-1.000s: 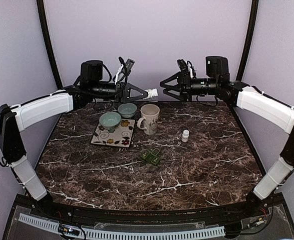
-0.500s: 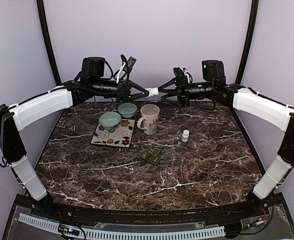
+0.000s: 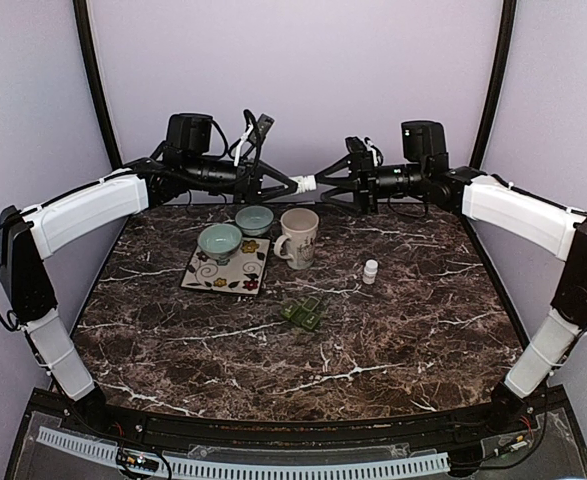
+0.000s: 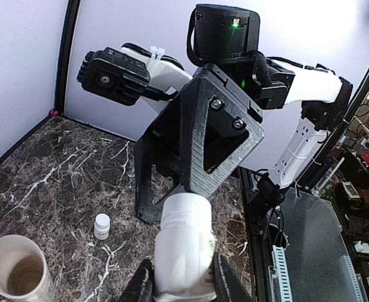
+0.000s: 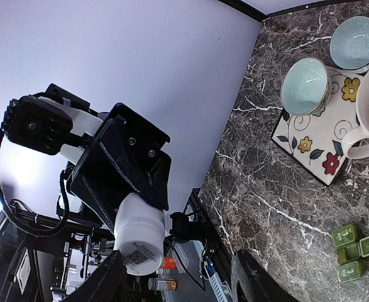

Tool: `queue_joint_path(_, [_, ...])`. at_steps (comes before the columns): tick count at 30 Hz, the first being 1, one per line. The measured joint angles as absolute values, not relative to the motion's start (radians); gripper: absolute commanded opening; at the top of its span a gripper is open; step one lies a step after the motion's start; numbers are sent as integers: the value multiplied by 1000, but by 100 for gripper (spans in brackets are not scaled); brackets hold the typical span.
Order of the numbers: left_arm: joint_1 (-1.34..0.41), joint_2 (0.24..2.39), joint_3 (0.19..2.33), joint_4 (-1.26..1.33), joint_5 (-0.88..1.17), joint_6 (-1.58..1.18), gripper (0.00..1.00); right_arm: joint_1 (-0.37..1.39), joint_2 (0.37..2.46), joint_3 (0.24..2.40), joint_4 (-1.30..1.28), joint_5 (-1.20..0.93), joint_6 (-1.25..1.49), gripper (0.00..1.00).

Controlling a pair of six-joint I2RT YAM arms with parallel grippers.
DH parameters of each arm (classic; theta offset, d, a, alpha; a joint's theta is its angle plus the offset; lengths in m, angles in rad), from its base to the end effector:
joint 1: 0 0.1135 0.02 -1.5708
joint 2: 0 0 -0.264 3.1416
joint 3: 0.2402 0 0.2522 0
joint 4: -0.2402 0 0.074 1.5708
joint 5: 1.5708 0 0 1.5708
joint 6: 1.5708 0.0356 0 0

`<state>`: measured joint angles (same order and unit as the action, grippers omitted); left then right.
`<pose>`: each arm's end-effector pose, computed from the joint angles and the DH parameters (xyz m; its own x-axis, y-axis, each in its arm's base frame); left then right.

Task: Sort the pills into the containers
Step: Unscrew the lid of the pill bottle.

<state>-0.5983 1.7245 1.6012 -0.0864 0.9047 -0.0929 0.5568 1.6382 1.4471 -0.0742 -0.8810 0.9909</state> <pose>0.3187 -0.2511 0.3838 -0.2625 0.1096 -0.9587 0.9633 0.0880 -0.2537 0.3106 0.2257 0.3639 -0.9319 0.0469 -0.3596 -0.3443 0.1964 0.9181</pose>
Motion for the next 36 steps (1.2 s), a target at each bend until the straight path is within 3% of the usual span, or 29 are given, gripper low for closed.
queue_joint_path(27, [-605, 1760, 1605, -84, 905, -80, 0, 568, 1660, 1462, 23, -929, 1074, 54])
queue_joint_path(31, [-605, 1760, 1605, -78, 906, -80, 0, 568, 1660, 1461, 23, -929, 1076, 40])
queue_joint_path(36, [-605, 1760, 1615, -68, 916, -80, 0, 568, 1660, 1460, 17, -927, 1078, 11])
